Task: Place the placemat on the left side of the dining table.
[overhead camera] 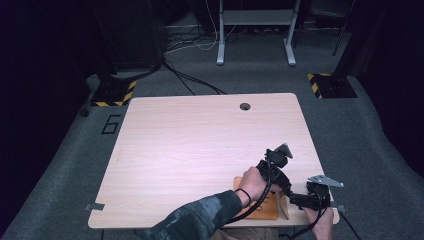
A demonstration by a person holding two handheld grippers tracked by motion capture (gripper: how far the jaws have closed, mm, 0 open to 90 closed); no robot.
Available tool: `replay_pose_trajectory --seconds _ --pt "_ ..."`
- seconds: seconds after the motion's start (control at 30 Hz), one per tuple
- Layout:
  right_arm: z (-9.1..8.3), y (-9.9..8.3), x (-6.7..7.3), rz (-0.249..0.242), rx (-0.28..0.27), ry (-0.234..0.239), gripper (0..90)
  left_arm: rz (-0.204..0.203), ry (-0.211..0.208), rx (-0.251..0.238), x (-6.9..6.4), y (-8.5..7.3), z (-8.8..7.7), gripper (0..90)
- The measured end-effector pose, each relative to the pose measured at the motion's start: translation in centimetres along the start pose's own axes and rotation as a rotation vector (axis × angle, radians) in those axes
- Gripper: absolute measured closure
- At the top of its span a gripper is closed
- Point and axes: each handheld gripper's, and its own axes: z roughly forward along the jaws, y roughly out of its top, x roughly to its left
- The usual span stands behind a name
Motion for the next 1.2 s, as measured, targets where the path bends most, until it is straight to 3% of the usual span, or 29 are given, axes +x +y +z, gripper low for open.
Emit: replay_pose_trajectory --seconds 0.23,0.37,0.6,0.67,0.7,0.8,0.9,1.2 --pt "-0.3 0.0 -0.5 0.038 -0.017 -0.006 2.4 0.039 0.061 0.021 -1.5 1.6 0.4 57.1" --pt "-0.4 0.0 -0.8 0.055 -0.021 -0.035 1.6 0.062 0.103 0.023 -2.3 2.4 0.5 61.1" --pt "-0.8 -0.1 -1.6 0.066 -0.033 -0.064 1.4 0.095 0.163 0.015 -2.6 3.5 0.2 70.8" --pt "-1.0 -0.1 -1.7 0.08 -0.037 -0.069 1.4 0.105 0.168 0.019 -2.8 3.7 0.1 74.7" --pt "-1.0 -0.1 -1.7 0.077 -0.037 -0.073 1.4 0.083 0.177 -0.013 -3.1 3.7 0.2 76.7" --pt "-1.1 -0.1 -1.9 0.078 -0.039 -0.081 1.6 0.115 0.191 0.008 -3.0 4.0 0.0 79.8" --pt "-1.4 -0.3 -2.2 0.095 -0.064 -0.066 1.6 0.131 0.178 0.013 -2.7 4.2 -0.4 82.7" --pt "-1.6 -0.3 -2.4 0.096 -0.076 -0.084 1.6 0.16 0.189 -0.041 -2.8 4.7 -1.9 86.2"
